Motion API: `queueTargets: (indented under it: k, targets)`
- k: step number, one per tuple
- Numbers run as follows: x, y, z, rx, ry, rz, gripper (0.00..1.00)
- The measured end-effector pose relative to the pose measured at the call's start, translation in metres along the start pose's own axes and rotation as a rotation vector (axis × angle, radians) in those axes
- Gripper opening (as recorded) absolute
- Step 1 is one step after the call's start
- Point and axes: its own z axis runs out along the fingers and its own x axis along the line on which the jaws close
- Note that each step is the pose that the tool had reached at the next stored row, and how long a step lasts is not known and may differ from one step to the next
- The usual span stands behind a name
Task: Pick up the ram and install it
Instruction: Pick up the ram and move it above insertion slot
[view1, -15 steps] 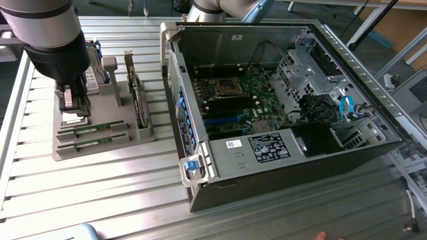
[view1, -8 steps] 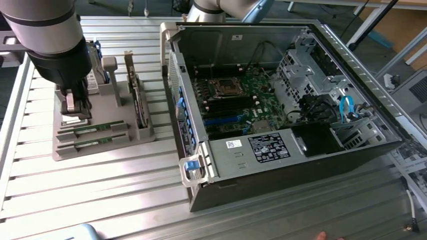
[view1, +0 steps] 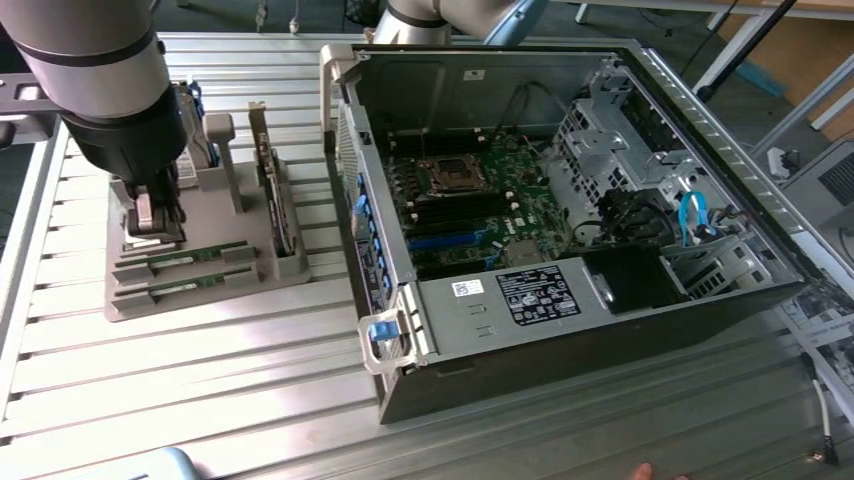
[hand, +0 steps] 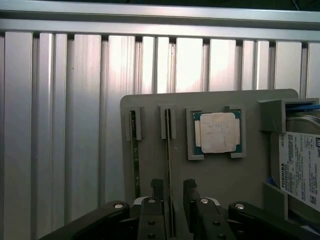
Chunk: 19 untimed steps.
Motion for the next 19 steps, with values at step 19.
queueTargets:
  k: [19]
  targets:
    - [0.000, -0.0003, 0.0158, 0.0000, 0.0000, 0.000, 0.30]
